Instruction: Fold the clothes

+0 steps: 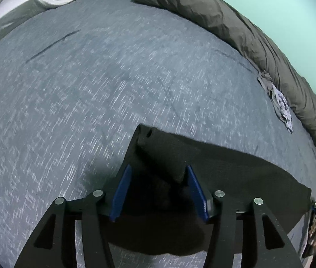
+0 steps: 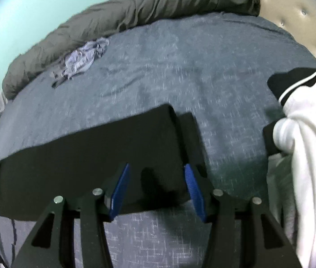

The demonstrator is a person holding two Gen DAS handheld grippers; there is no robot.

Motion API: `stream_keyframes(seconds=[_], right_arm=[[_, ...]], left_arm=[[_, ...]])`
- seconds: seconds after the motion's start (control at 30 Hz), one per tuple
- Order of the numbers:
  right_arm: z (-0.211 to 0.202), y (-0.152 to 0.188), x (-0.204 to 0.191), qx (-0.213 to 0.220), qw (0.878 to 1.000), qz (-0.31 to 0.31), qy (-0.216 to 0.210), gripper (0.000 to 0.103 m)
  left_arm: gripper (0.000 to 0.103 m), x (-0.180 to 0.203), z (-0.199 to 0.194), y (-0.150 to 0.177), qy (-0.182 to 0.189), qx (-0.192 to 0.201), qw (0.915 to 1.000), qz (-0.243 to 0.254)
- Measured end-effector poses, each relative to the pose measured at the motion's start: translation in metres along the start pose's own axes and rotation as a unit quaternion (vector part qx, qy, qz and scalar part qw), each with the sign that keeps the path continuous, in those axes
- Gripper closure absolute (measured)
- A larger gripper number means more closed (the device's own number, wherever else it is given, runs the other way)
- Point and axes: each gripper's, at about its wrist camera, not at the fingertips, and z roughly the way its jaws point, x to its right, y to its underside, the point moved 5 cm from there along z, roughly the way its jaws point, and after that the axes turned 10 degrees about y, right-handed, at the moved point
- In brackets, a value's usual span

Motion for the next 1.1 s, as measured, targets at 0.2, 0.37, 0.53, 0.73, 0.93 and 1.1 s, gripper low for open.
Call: stream_keyframes(seconds=[0.2, 0.37, 0.53, 0.73, 0.93, 1.1], right_arm=[[0.012, 0.002, -0.002, -0.01, 1.0, 0.001, 0.002, 0.057], [0.008, 0.001, 0.0, 0.003, 1.0, -0.008, 0.023, 0.096], [-0.014, -0.013, 0.01, 0.04, 0.998, -0.004, 0.049, 0.097], [0.009, 0.002, 0.023, -0.009, 0.997, -0.006, 0.077, 0.097], [0.02, 0.009, 0.029, -0.021, 0.997, 0.019, 0.072, 0.091], [0.011, 0.007, 0.045, -0.004, 0.997, 0.053, 0.059, 0.052]], left_arm=[[0.046, -0.01, 0.001, 0.009, -0.007, -0.001, 1.0, -0.003], [0.046, -0.018, 0.002, 0.016, -0.012, -0.002, 0.9999, -0.005], [0.046, -0.028, -0.003, 0.019, -0.016, 0.003, 0.9998, -0.011], [0.046, -0.035, -0.006, 0.023, -0.014, 0.001, 0.9998, -0.017], [0.046, -0.029, -0.006, 0.023, -0.009, 0.001, 0.9999, -0.005], [0.046, -0.03, -0.002, 0.024, 0.003, 0.0, 0.9999, -0.01]])
